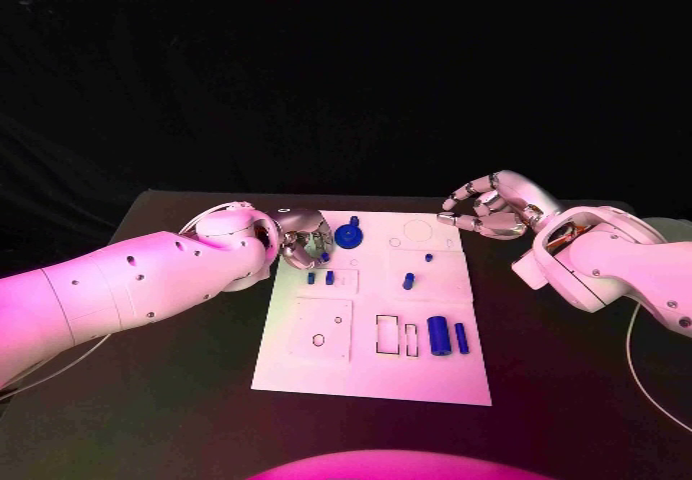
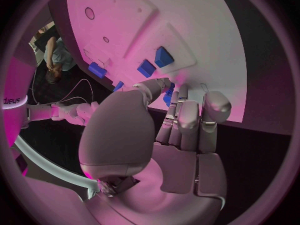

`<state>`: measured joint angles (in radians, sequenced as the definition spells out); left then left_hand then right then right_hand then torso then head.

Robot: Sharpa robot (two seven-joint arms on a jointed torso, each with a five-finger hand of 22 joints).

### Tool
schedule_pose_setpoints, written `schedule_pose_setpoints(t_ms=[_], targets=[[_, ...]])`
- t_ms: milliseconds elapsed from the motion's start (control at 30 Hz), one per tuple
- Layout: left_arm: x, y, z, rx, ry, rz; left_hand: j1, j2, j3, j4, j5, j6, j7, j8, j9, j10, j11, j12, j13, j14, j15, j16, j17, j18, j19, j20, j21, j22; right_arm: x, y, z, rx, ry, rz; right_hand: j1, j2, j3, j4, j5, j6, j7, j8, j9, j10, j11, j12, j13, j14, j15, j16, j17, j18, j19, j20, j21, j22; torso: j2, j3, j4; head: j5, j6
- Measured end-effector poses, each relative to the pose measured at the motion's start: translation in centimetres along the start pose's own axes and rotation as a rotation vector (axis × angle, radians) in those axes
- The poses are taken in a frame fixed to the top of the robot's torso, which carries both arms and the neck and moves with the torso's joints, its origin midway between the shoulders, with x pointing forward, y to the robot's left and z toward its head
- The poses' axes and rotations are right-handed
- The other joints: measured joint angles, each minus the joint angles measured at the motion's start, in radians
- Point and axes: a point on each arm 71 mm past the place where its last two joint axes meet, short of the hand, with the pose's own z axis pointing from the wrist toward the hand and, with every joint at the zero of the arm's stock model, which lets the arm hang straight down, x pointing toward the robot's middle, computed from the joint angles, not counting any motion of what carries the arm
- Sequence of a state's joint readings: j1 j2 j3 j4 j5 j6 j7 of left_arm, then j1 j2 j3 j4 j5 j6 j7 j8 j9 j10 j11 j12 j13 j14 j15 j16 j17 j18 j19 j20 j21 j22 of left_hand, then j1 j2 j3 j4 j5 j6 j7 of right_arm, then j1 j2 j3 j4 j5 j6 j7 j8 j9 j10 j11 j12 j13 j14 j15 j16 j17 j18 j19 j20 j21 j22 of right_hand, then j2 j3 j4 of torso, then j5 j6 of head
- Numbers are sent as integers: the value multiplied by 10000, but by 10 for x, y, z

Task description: Assemble the parts on the task board

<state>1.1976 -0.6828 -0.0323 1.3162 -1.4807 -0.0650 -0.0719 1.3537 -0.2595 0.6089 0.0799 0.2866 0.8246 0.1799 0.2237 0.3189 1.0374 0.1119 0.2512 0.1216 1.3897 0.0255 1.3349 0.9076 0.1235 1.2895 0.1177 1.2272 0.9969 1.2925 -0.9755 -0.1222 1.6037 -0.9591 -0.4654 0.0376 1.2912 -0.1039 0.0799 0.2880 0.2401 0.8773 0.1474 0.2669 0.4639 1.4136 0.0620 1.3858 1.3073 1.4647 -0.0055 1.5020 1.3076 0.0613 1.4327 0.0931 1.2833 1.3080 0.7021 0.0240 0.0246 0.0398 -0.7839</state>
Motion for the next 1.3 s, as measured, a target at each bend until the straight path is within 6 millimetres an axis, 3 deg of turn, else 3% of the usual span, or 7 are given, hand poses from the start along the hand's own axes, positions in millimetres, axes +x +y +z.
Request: schedule_pose_setpoints(t_ms=[167,300,467,533,800,1033,1300], targets=[[-1,4,-3,-83,-34,-26,-69,-70,-104,104,0,-171,5,-135,-57,-171,9,-84,-19,-58,52,-75,-237,0,-191,21,-180,-244,-1,-2,0,64,-6,-42,376,192,-49,-2,-88,-192,-31,68,32,-3218,2,-4848,-3537,36,-41,-942,-857,234,-571,-31,-1326,-457,0,-1,-5,-1,13],[-3,9,-9,-175,-124,-141,-357,-146,-725,345,0,-314,-71,-228,-100,-403,-11,-104,-18,-232,53,-159,-476,0,-266,19,-371,-472,-2,-5,1,141,37,-250,1066,107,447,-32,-300,-137,18,76,23,-4203,65,-7816,-5946,-41,-68,-1596,-1719,389,-868,-19,-2334,-1128,-5,-8,-6,-11,40],[-12,25,-21,-415,-602,-935,86,474,-3432,1520,0,-278,-35,-270,-161,-816,8,199,105,-511,77,-408,-1328,-1,-559,29,-965,-1201,1,-5,4,-19,329,-1143,1953,-535,1882,-46,-588,337,113,-154,-221,-3519,186,-10624,-8721,-2,2,-1507,-1391,390,-573,61,-2067,-866,-12,-6,-1,-27,76],[-17,35,-28,-536,-943,-1730,498,646,-3733,1795,0,-20,56,-220,-161,-964,106,278,119,-1029,138,-847,-2319,252,-1067,70,-1650,-2130,6,-3,5,-194,555,-1761,2097,-686,2341,-67,-638,500,81,-278,-298,-3257,182,-11136,-9290,-2,2,-1316,-1094,388,-423,49,-1750,-615,-12,-3,-2,-62,100],[-28,57,-50,159,-2023,-5754,1440,885,-3152,1888,38,432,123,44,-179,-953,187,743,171,-2355,227,-1797,-4112,549,-2183,181,-3145,-3851,31,4,11,-805,1342,-4317,1939,-1075,3192,-179,-754,802,27,-507,-411,-2931,202,-12029,-10309,-1,2,-1010,-535,390,-199,37,-1044,-34,3,-2,-6,-371,186],[-34,52,-64,1415,-3013,-9399,1595,827,-2755,1821,38,728,-106,316,-169,-73,-117,1643,493,-2700,88,-2055,-4415,548,-2281,71,-3551,-4168,51,8,15,-1114,1708,-6181,1834,-1180,3440,-261,-993,802,27,-622,-452,-2897,237,-12216,-10605,34,36,-952,-441,228,-76,38,-799,2,17,-20,1,-608,212],[-35,49,-73,1889,-3722,-11657,1594,828,-2732,1794,38,798,-105,339,-161,-38,-151,1778,559,-2674,61,-2092,-4453,548,-2264,55,-3608,-4201,63,12,20,-1293,1829,-7199,1711,-1294,3578,-309,-1032,859,83,-662,-486,-2862,272,-12358,-10772,-1,72,-886,-339,228,-32,56,-663,1,19,-31,1,-688,208]])
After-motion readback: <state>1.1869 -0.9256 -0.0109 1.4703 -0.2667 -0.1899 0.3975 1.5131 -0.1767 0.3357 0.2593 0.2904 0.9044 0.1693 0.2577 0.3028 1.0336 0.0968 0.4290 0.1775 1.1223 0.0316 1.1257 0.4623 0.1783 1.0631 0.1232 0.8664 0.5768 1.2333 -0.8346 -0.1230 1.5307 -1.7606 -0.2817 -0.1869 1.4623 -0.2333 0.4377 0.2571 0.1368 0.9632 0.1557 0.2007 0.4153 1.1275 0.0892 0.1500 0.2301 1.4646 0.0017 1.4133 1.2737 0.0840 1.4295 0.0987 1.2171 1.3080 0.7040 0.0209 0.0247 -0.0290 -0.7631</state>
